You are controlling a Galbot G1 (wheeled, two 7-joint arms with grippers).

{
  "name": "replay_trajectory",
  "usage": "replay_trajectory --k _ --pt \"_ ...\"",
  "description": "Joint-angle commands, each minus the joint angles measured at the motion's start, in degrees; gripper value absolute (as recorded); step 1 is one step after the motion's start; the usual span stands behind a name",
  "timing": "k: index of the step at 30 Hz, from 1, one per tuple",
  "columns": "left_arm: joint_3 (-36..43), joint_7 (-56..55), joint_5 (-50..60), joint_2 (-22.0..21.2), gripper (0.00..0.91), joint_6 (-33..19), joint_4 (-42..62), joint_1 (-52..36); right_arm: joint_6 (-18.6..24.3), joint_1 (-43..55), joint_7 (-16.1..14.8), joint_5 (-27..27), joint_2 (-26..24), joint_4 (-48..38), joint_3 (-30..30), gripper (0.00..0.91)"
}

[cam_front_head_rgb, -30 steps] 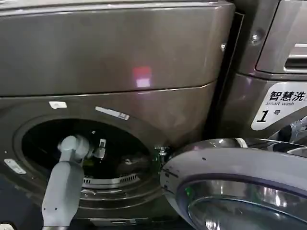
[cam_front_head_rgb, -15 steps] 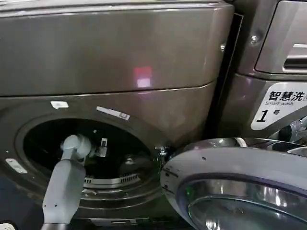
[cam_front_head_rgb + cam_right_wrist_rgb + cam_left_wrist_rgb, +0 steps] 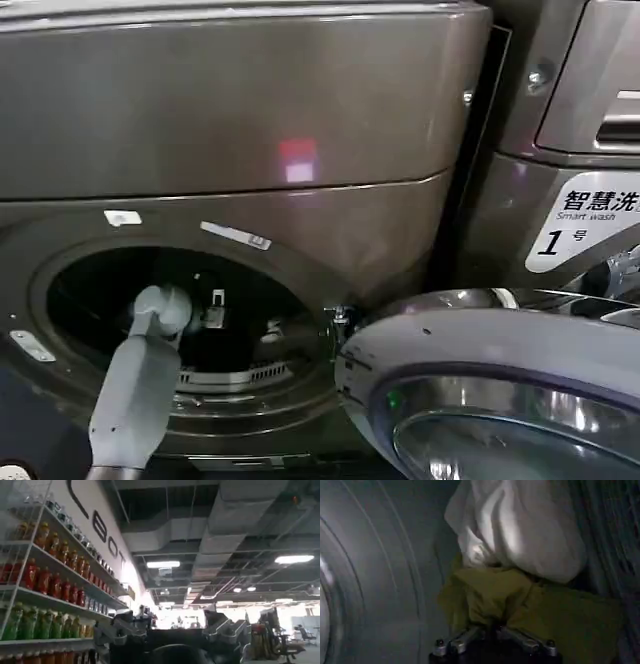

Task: Grasp the clothes from the dryer.

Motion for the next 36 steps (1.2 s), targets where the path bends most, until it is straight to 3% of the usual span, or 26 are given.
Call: replay_trajectory --k 1,5,8,10,14,17,29,36 --pt "-4.20 -14.90 -4.79 -2.69 0.000 8.85 -3.35 0.79 0.43 0.40 -0.70 -1.77 0.16 0.09 -0.44 0.907" --pt "-4.35 -20.18 -7.14 -2.82 0.000 12.50 -7.28 2.41 -1.47 0.29 -1.22 -1.66 0.56 1.10 -0.24 0.907" --pt "-4.30 -24.16 -8.14 -3.20 0.000 14.33 -8.46 2.33 1.62 0.31 -1.06 -1.31 0.61 0.73 -1.02 0.907" --pt "-3.95 -28.74 -8.24 -3.64 0.000 15.51 -8.46 1.81 0.32 0.26 -1.04 -1.51 0.72 1.33 -1.08 0.907" --pt "-3.31 -40.12 -12.54 -5.43 0.000 22.98 -8.67 0.31 0.73 0.48 -0.92 -1.66 0.62 1.00 -1.02 0.907" --pt "-2.73 -47.25 -17.42 -6.54 0.000 24.93 -8.31 -0.51 1.13 0.49 -0.87 -1.64 0.70 0.94 -1.16 0.907" --pt "-1.56 -78.44 -37.03 -12.83 0.000 27.80 -11.39 0.23 1.48 0.26 -0.36 -1.66 0.35 0.54 -0.90 0.907" --pt "-2.24 -82.56 -44.94 -13.84 0.000 27.68 -11.29 0.68 1.88 -0.11 -0.15 -1.76 0.24 -0.23 -0.41 0.907"
